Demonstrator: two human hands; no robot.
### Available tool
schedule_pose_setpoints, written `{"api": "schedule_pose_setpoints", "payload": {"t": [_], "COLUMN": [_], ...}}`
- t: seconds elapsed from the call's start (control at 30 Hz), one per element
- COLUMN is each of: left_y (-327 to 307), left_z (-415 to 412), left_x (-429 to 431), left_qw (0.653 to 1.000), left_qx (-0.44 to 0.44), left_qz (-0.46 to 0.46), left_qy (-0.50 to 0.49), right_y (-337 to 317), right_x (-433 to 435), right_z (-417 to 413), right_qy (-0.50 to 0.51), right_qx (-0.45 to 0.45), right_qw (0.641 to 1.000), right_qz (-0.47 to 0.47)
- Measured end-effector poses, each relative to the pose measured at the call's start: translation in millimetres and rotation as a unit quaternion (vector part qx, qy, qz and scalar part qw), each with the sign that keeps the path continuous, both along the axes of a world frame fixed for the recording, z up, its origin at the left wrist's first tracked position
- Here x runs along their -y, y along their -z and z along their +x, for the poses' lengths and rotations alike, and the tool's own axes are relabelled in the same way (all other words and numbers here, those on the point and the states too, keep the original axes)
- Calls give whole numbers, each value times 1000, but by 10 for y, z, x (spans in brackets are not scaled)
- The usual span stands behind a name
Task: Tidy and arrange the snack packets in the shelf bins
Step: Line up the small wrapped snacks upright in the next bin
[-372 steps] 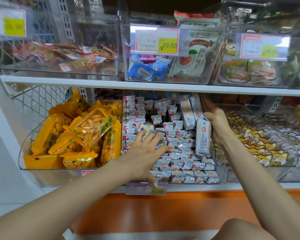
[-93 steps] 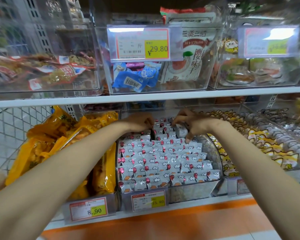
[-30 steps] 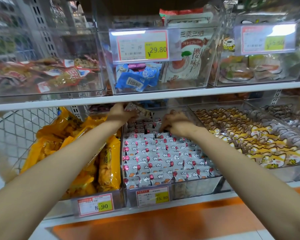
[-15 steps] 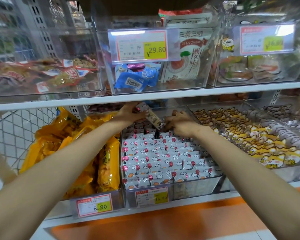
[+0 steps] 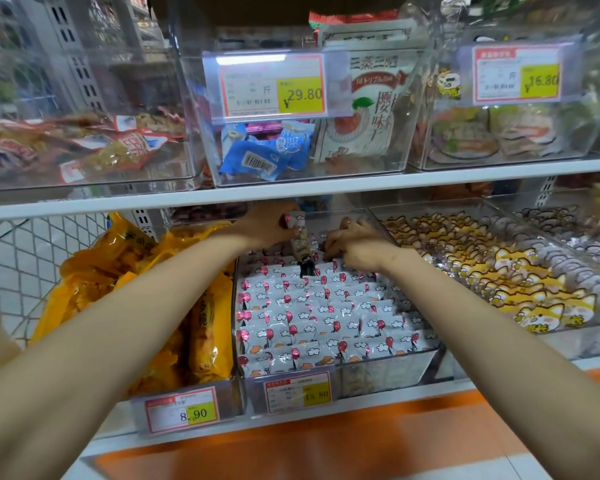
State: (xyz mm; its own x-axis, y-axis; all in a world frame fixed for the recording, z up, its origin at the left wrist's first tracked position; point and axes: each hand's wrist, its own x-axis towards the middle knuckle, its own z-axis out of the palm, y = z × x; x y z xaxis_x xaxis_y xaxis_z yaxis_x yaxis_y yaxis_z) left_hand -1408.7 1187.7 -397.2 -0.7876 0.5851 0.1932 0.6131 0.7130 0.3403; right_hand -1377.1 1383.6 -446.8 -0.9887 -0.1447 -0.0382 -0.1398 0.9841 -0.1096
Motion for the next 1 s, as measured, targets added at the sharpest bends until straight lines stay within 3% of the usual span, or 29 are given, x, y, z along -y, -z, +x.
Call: {"api": "schedule_pose_setpoints", "payload": {"t": [0.17,0.37,0.5,0.63,0.8,1.0], "left_y": [121,318,339,378,448,451], "left_z": [-61,-96,-130,-142,-71,-44], "left_x": [-144,-242,-283,-335,-399,-340], "left_qw": [997,997,994,990,992,992], "left_qx": [45,44,37,29,-1,26], "left_qz": [-58,-62,-98,-129,-116,-106], "left_qy": [10,-7,-21,-41,-56,-64], "right_y": [-39,-61,-214,-371,-406,-345], "right_x": [13,-15,-70,-247,-423,-369], "right_z": [49,96,135,212,270,303], "right_qy": [6,-14,-15,45,87,129], "right_qx": [2,-9,-61,-144,-85,-80], "right_qw": [1000,999,995,983,992,988], "right_qz": [-10,-28,-83,-108,21,37]}}
